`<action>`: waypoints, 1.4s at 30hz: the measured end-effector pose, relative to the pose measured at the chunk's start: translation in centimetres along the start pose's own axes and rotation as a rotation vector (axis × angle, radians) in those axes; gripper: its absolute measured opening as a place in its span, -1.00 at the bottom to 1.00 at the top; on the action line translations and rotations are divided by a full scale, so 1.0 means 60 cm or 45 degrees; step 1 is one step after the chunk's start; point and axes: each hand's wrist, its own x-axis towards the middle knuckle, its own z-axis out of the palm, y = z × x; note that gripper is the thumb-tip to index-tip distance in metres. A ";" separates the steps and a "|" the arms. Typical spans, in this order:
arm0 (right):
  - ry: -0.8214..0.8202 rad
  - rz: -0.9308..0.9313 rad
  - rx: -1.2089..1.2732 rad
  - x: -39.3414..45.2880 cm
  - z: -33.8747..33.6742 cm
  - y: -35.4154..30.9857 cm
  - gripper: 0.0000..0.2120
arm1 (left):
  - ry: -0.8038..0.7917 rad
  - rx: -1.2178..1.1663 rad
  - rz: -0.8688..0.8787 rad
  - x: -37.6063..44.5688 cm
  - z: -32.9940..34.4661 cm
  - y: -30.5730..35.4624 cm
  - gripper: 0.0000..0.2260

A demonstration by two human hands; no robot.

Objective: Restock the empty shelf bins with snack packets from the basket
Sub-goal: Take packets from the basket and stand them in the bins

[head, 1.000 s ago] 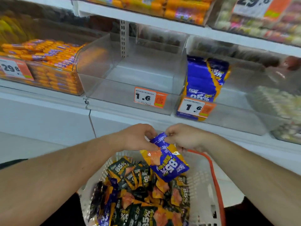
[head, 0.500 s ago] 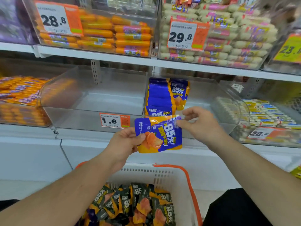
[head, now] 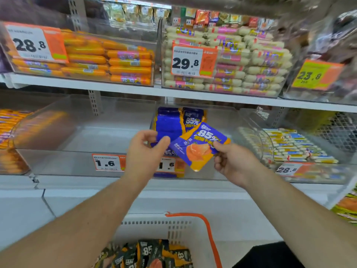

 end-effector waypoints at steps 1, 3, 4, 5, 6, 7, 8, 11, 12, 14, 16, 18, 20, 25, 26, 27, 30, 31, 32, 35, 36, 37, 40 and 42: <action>0.039 -0.028 -0.025 0.012 -0.008 -0.014 -0.83 | 0.047 0.105 0.083 0.021 -0.002 0.002 -0.82; 0.119 -0.099 -0.091 0.040 -0.022 -0.041 -0.84 | 0.029 0.313 0.192 0.061 -0.004 -0.004 -0.71; 0.160 -0.138 -0.149 0.055 -0.028 -0.054 -0.85 | -0.016 0.399 0.208 0.077 -0.003 -0.011 -0.62; 0.200 -0.177 -0.220 0.071 -0.031 -0.064 -0.84 | -0.067 0.460 0.180 0.092 -0.002 -0.021 -0.53; 0.235 -0.217 -0.293 0.089 -0.035 -0.072 -0.83 | -0.111 0.495 0.121 0.102 -0.001 -0.029 -0.45; 0.263 -0.257 -0.360 0.108 -0.037 -0.077 -0.81 | -0.150 0.523 0.047 0.109 0.000 -0.039 -0.39; 0.283 -0.295 -0.427 0.128 -0.037 -0.081 -0.80 | -0.184 0.542 -0.017 0.114 0.001 -0.047 -0.35; 0.304 -0.367 -0.657 0.190 -0.027 -0.080 -0.79 | -0.272 0.677 -0.112 0.117 0.004 -0.057 -0.32; 0.307 -0.374 -0.730 0.210 -0.020 -0.078 -0.81 | -0.273 0.762 -0.098 0.115 0.006 -0.055 -0.35; 0.312 -0.359 -0.827 0.245 -0.003 -0.071 -0.84 | -0.243 0.845 -0.065 0.111 0.009 -0.052 -0.44; 0.323 -0.344 -0.859 0.277 0.013 -0.061 -0.81 | -0.244 0.839 -0.043 0.110 0.010 -0.052 -0.46; 0.343 -0.333 -0.878 0.303 0.029 -0.051 -0.77 | -0.255 0.840 -0.029 0.110 0.008 -0.054 -0.47; 0.368 -0.307 -0.904 0.321 0.041 -0.041 -0.79 | -0.249 0.852 -0.022 0.111 0.007 -0.056 -0.47; 0.411 -0.305 -0.967 0.342 0.058 -0.023 -0.87 | -0.225 0.880 0.020 0.112 0.010 -0.058 -0.47; 0.416 -0.302 -0.973 0.343 0.058 -0.022 -0.87 | -0.220 0.879 0.027 0.111 0.010 -0.058 -0.47; 0.419 -0.293 -0.971 0.344 0.057 -0.021 -0.86 | -0.216 0.880 0.035 0.111 0.011 -0.058 -0.48; 0.433 -0.249 -0.924 0.338 0.051 -0.021 -0.84 | -0.209 0.887 0.044 0.111 0.011 -0.058 -0.48; 0.432 -0.238 -0.904 0.334 0.049 -0.022 -0.82 | -0.211 0.888 0.043 0.111 0.011 -0.058 -0.48; 0.428 -0.225 -0.887 0.327 0.047 -0.023 -0.81 | -0.215 0.887 0.039 0.111 0.011 -0.059 -0.48; 0.409 -0.202 -0.861 0.309 0.038 -0.028 -0.84 | -0.228 0.888 0.041 0.109 0.010 -0.055 -0.48; 0.415 -0.206 -0.862 0.300 0.037 -0.030 -0.86 | -0.237 0.887 0.035 0.109 0.009 -0.054 -0.48; 0.433 -0.228 -0.869 0.292 0.036 -0.033 -0.86 | -0.247 0.879 0.025 0.109 0.008 -0.054 -0.48; 0.471 -0.349 -0.920 0.254 0.040 -0.045 -0.88 | -0.318 0.791 -0.030 0.114 0.003 -0.053 -0.45; 0.464 -0.459 -0.968 0.216 0.051 -0.057 -0.92 | -0.375 0.637 -0.087 0.116 -0.003 -0.045 -0.39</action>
